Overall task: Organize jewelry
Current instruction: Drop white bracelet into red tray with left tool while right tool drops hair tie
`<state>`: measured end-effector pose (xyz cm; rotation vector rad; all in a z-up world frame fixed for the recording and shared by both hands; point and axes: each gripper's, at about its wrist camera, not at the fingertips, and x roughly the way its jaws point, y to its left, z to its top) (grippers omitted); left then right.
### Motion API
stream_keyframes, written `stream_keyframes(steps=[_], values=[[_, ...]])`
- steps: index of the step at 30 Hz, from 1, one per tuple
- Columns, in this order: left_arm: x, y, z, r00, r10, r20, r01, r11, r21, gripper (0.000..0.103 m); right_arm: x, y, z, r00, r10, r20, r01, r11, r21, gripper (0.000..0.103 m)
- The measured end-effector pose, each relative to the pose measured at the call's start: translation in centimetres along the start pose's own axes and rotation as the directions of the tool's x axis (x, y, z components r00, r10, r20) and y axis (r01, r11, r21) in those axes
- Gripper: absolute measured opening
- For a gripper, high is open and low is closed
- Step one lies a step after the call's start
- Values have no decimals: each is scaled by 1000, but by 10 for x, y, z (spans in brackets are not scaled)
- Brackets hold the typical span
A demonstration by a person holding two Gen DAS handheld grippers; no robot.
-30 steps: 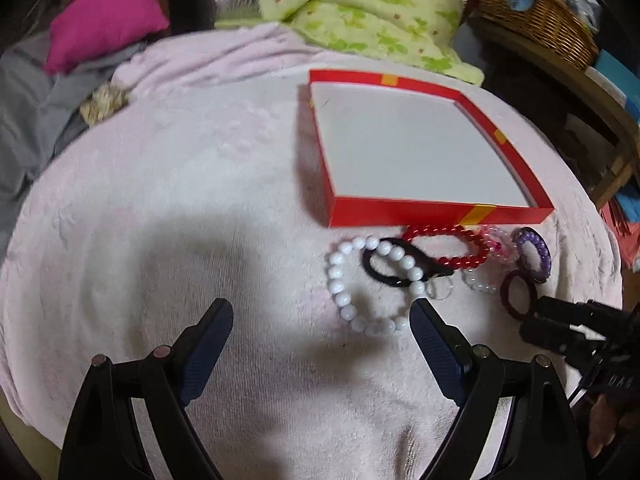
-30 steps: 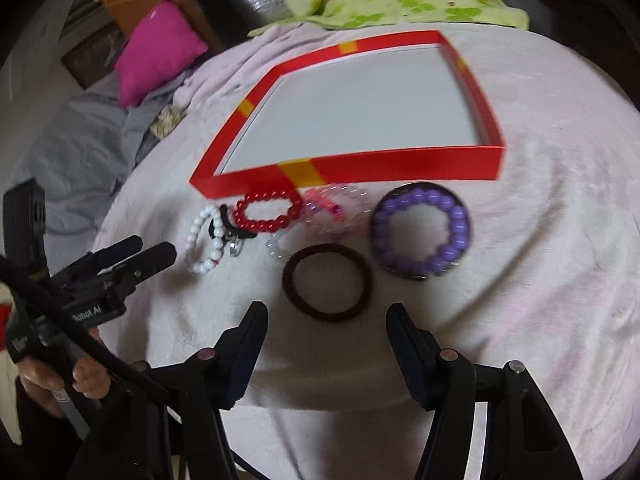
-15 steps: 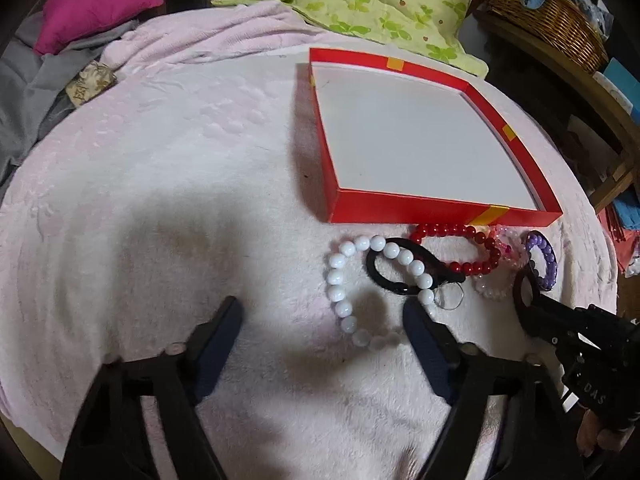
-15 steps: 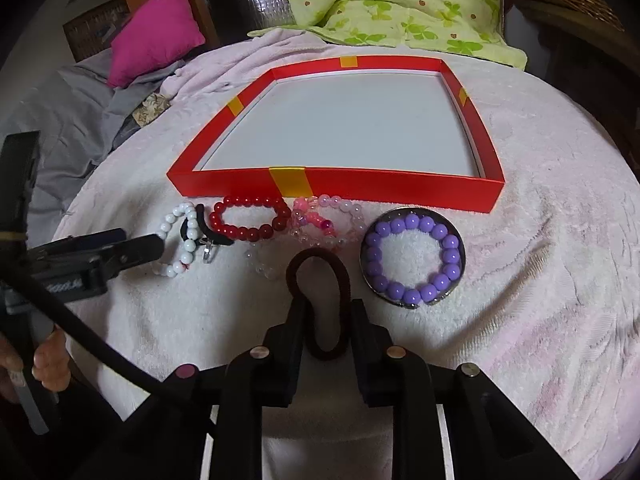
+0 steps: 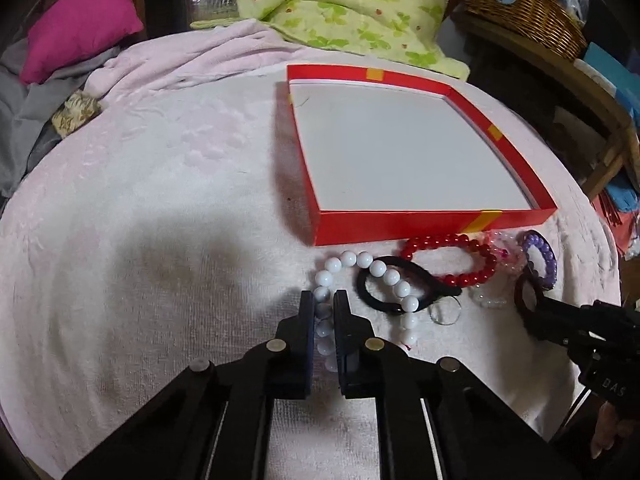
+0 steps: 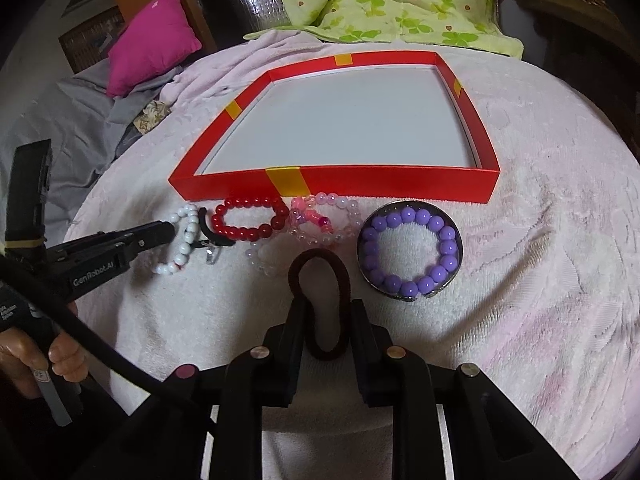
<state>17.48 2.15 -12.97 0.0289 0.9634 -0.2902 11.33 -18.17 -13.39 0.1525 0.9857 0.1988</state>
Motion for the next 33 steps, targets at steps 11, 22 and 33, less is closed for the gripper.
stream_keyframes(steps=[11, 22, 33], values=[[-42, 6, 6, 988, -52, 143, 53, 999, -5, 9, -30, 7, 9, 990, 71, 122, -72, 997, 3, 24], [-86, -21, 31, 944, -126, 305, 100, 990, 102, 9, -40, -16, 45, 968, 36, 248, -64, 992, 104, 24], [-46, -44, 91, 935, -148, 324, 112, 986, 128, 9, 2, -45, 107, 973, 43, 226, -89, 976, 199, 24]])
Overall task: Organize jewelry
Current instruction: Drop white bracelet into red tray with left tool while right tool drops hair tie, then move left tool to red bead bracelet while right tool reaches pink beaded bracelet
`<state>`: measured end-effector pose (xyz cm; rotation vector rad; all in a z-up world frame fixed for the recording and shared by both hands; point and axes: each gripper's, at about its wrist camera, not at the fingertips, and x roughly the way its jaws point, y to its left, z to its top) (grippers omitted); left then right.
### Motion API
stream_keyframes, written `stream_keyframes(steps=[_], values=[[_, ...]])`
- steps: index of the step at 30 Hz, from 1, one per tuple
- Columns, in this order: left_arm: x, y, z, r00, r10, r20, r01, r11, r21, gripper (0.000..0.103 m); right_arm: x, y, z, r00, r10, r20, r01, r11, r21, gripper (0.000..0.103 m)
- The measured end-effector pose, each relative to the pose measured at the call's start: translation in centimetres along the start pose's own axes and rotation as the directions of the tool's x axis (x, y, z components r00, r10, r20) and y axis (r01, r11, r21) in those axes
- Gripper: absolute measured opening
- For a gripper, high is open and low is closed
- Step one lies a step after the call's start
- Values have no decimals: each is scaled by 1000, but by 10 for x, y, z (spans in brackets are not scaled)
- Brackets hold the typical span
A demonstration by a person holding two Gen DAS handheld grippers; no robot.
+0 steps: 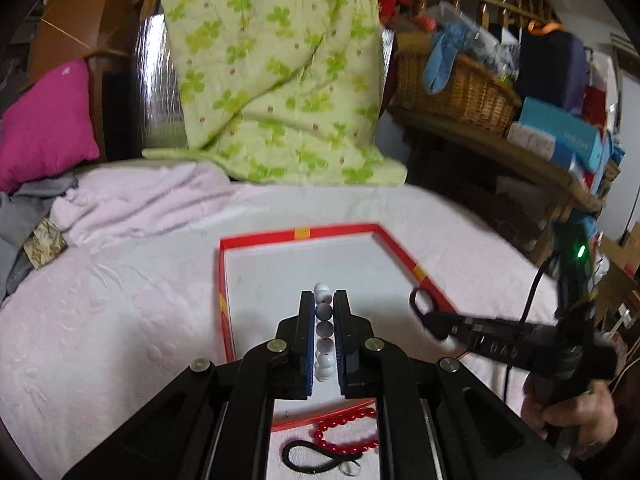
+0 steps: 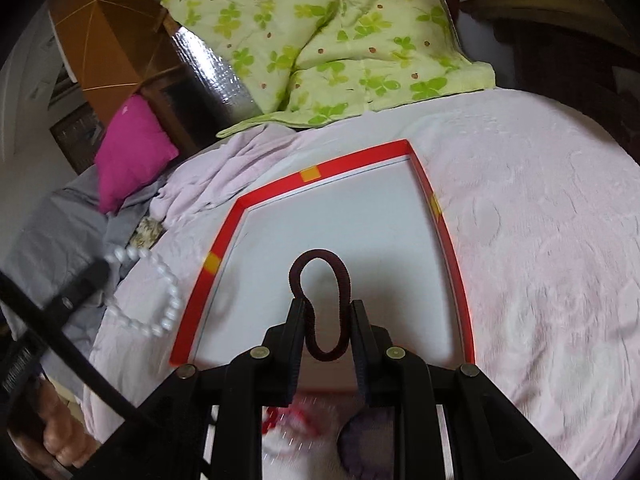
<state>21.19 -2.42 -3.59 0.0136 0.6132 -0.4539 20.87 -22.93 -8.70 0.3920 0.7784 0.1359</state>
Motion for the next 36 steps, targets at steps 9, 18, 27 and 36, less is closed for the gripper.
stream_keyframes(steps=[9, 18, 27, 36], values=[[36, 3, -11, 994, 49, -96, -50, 999, -1, 11, 31, -11, 8, 998, -3, -64, 6, 999, 53, 27], [16, 32, -13, 992, 112, -59, -115, 991, -67, 40, 1, -25, 14, 1000, -19, 16, 18, 996, 86, 60], [16, 63, -31, 972, 153, -178, -177, 976, -126, 44, -32, -74, 1, 996, -56, -62, 71, 962, 265, 57], [34, 52, -48, 949, 142, -282, -178, 979, -103, 44, -8, -76, -18, 987, 48, -154, 11, 933, 360, 41]])
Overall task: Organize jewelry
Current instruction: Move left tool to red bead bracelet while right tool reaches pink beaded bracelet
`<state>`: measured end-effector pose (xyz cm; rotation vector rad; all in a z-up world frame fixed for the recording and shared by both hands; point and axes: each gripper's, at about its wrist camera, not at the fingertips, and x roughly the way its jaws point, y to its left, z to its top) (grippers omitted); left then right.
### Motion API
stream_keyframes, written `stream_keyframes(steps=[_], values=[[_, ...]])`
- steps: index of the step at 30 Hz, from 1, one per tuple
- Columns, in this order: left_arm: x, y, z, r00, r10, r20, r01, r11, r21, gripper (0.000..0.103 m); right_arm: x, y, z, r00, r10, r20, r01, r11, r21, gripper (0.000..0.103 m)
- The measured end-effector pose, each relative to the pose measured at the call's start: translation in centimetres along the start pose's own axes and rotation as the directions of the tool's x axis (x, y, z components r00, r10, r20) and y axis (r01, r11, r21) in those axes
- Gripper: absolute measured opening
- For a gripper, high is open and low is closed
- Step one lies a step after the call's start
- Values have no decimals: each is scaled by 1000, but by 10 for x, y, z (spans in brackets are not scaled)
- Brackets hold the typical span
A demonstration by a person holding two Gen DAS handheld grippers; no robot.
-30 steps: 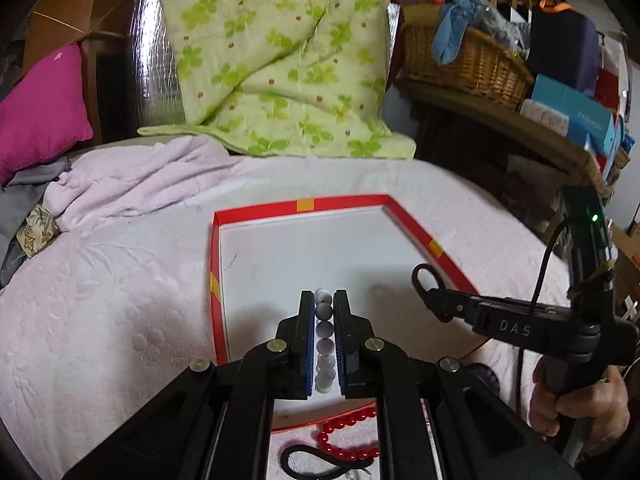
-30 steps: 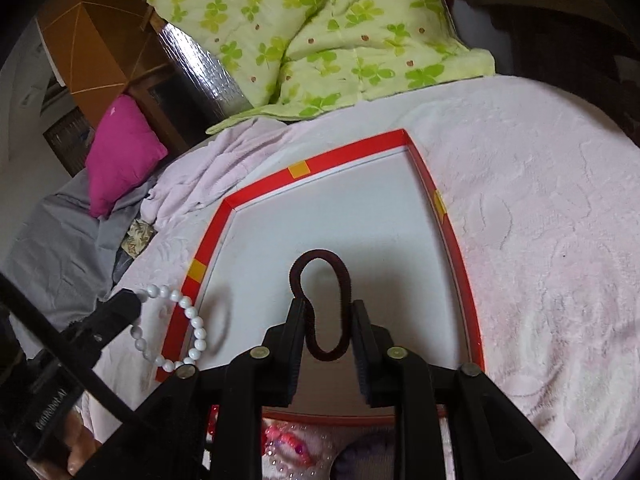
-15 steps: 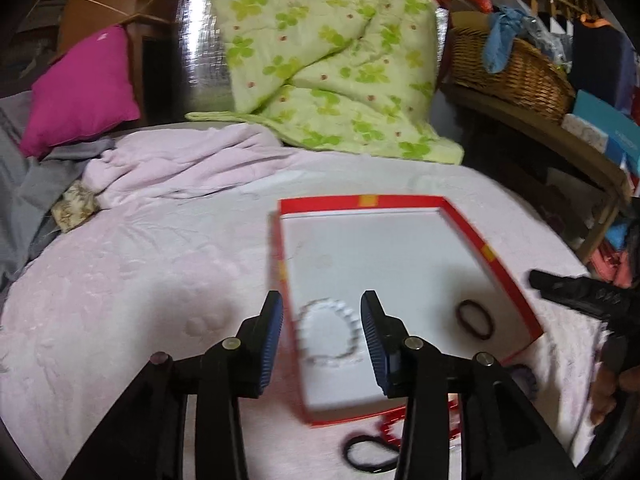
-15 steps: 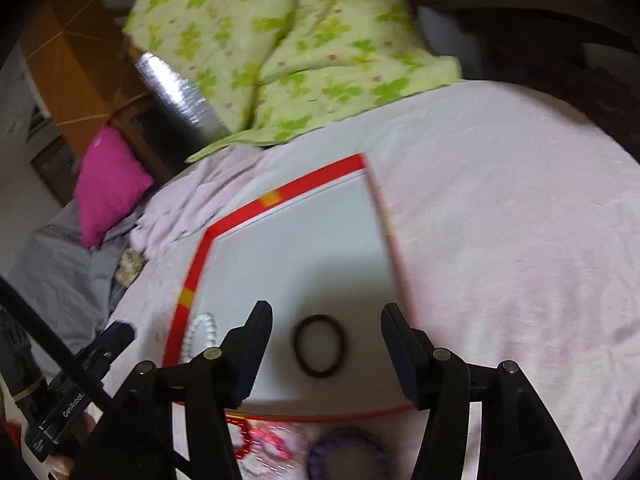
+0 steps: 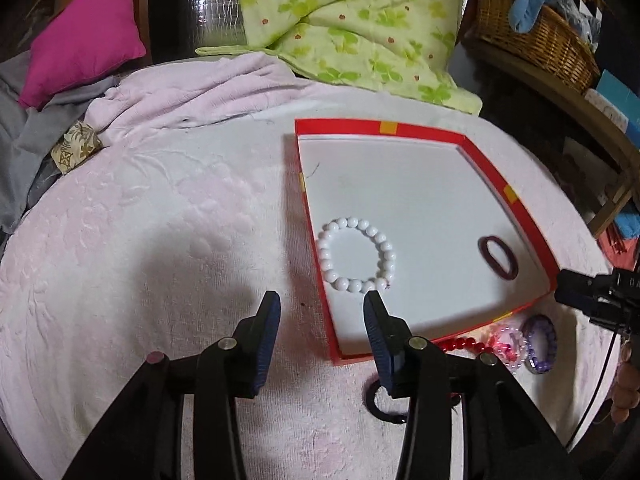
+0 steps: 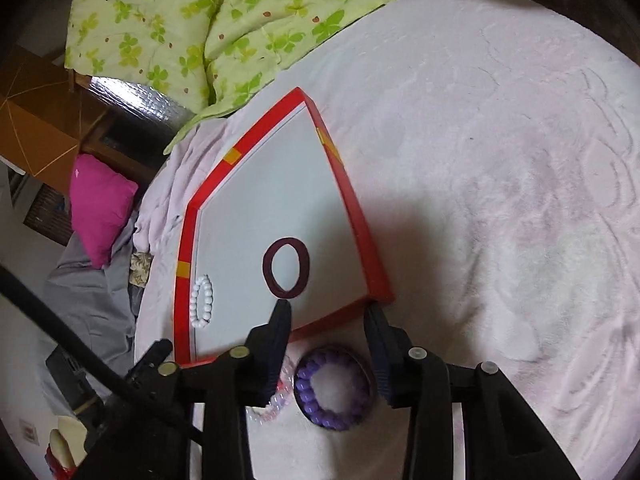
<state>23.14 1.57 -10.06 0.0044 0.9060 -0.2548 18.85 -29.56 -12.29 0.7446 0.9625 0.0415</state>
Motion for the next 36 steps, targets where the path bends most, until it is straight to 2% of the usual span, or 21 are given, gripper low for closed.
stream_keyframes(steps=[8, 16, 19, 25, 31, 36], values=[[14, -3, 0, 999, 45, -22, -44, 999, 27, 44, 21, 14, -1, 999, 4, -32, -5, 1000, -28, 41], [-10, -2, -4, 999, 25, 24, -26, 999, 21, 44, -1, 9, -2, 999, 30, -26, -31, 997, -64, 41], [-20, -7, -13, 999, 19, 32, -20, 999, 34, 44, -5, 7, -5, 997, 61, -45, -65, 995, -73, 41], [-42, -23, -29, 998, -32, 58, 28, 997, 72, 44, -9, 18, -22, 980, 171, -105, -181, 978, -99, 41], [-47, -39, -41, 993, -109, 42, 101, 982, 158, 44, 8, 31, -27, 978, 159, -132, -177, 975, -138, 31], [-49, -44, -43, 981, -191, 29, 182, 962, 205, 43, 23, 49, -28, 975, 147, -168, -180, 962, -203, 30]])
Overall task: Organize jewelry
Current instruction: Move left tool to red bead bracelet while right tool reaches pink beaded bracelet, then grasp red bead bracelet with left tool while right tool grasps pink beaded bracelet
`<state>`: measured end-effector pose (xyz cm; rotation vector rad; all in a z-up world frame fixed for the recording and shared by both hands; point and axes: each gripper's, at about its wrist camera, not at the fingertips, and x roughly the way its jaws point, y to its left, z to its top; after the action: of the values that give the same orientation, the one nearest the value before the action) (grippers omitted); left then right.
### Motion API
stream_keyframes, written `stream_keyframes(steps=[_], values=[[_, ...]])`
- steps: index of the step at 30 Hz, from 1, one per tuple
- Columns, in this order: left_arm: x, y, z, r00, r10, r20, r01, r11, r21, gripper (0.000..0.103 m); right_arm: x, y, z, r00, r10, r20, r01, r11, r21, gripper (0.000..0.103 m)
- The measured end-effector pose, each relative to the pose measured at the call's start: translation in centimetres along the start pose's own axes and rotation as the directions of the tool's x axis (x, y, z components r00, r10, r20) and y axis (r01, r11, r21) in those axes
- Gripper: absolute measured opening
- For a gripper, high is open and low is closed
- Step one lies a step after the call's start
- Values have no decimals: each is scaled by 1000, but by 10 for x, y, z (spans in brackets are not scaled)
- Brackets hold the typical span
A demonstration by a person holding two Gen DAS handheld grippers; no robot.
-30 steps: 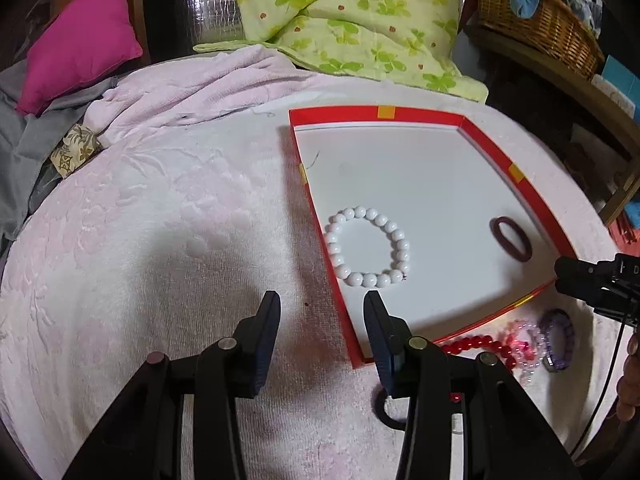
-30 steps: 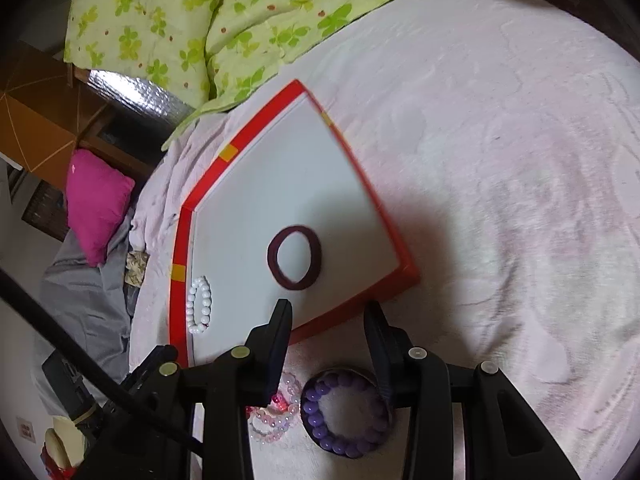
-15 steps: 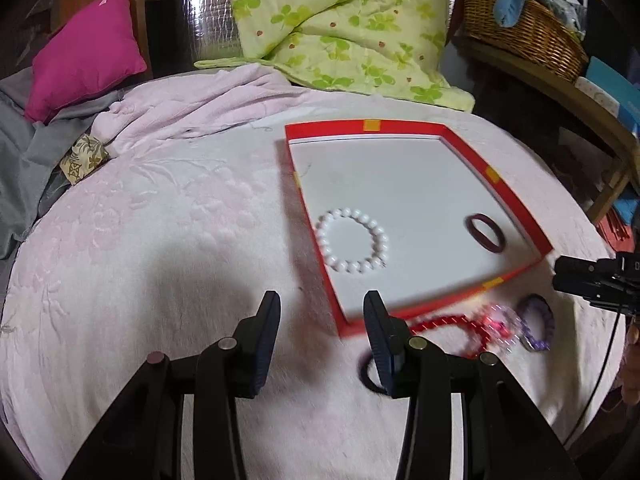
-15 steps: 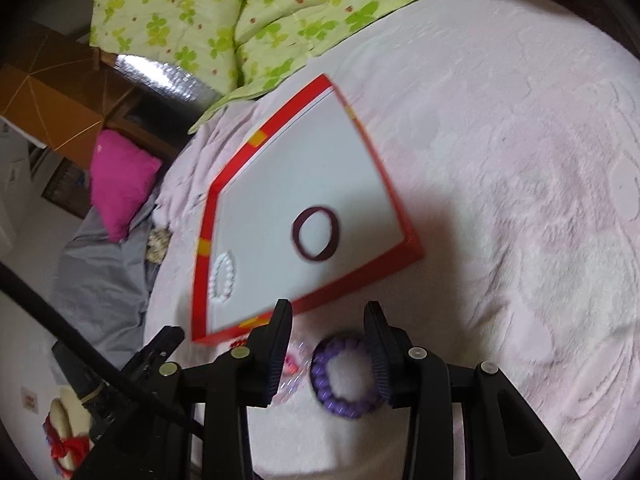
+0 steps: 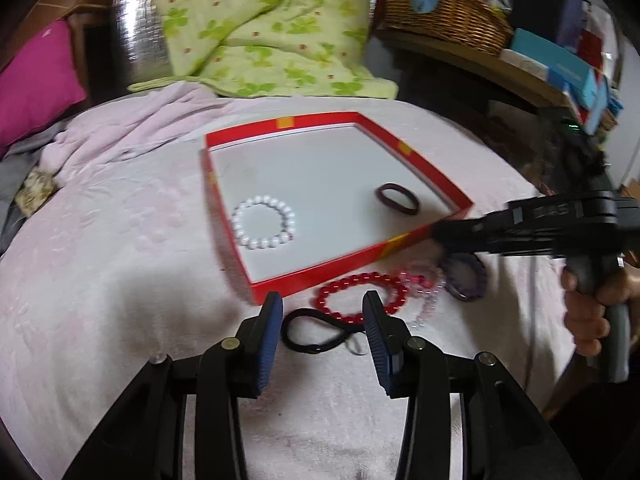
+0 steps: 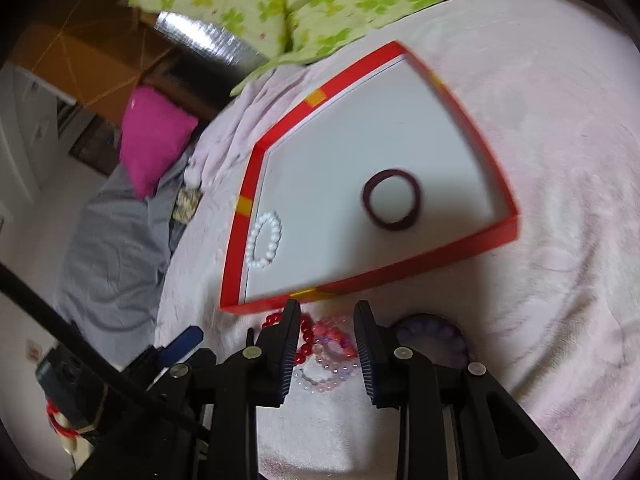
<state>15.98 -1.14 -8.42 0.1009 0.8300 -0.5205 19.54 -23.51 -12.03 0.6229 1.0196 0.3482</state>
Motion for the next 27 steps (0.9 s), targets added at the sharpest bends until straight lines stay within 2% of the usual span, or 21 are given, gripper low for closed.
stream_keyframes(steps=[2, 5, 9, 13, 15, 17, 18, 19, 24, 27], values=[[2, -5, -1, 999, -47, -19, 48, 998, 32, 43, 9, 0, -1, 999, -23, -29, 22, 1000, -8, 30], [4, -17, -3, 997, -73, -39, 76, 993, 93, 43, 22, -3, -1, 994, -84, -72, 82, 996, -33, 29], [9, -26, -5, 995, -83, -56, 90, 986, 141, 43, 30, 0, -2, 987, -128, -101, 119, 989, -91, 25], [15, -29, -5, 995, -77, -70, 87, 985, 152, 43, 31, 6, -9, 978, -162, -129, 143, 979, -148, 24], [18, -31, -6, 995, -71, -75, 83, 983, 165, 43, 31, 8, -11, 977, -175, -121, 153, 974, -169, 24], [20, -32, -7, 994, -69, -83, 83, 982, 172, 43, 32, 8, -12, 975, -196, -103, 176, 968, -179, 14], [20, -33, -8, 994, -68, -84, 82, 981, 175, 43, 32, 7, -11, 975, -202, -95, 183, 966, -180, 14], [20, -33, -9, 994, -68, -84, 82, 981, 177, 43, 32, 8, -10, 976, -202, -86, 184, 966, -180, 9], [24, -35, -8, 993, -83, -85, 97, 980, 174, 43, 18, 3, -5, 972, -236, -15, 231, 958, -168, 8], [29, -38, -6, 991, -94, -90, 109, 979, 171, 43, 14, -4, -3, 971, -239, -16, 235, 962, -142, 8]])
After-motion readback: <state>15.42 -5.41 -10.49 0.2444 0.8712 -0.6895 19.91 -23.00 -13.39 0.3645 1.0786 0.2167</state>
